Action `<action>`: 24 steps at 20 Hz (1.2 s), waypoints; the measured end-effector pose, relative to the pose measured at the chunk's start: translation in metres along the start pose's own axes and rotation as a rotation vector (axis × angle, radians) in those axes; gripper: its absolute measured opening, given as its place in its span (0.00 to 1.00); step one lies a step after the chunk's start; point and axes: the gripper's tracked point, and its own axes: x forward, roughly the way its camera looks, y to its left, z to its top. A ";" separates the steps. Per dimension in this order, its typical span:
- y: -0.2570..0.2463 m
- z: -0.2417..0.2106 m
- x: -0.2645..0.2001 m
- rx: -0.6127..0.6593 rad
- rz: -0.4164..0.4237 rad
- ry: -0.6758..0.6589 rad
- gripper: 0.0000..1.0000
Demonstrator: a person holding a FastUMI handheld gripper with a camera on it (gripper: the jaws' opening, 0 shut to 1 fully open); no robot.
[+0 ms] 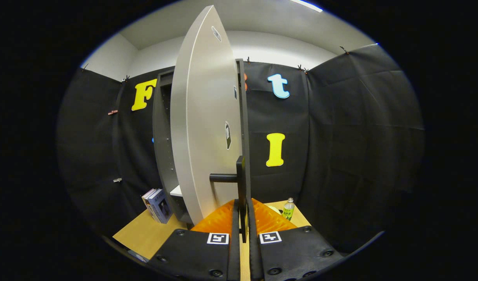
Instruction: Open the shoe cabinet door, grab the shoes and put them into the shoe cabinet, then close the shoe cabinet door.
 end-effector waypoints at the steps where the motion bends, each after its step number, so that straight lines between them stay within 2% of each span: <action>1: -0.006 0.001 0.000 -0.001 -0.007 0.000 0.14; 3: -0.018 0.003 0.001 0.001 -0.030 0.001 0.14; 10: -0.031 0.003 0.003 0.021 -0.006 0.016 0.14; 20: -0.019 -0.002 -0.033 0.025 -0.048 0.024 0.14; 23: -0.006 -0.016 -0.057 0.019 -0.044 0.052 0.33; 24: -0.001 -0.019 -0.063 0.024 -0.046 0.056 0.47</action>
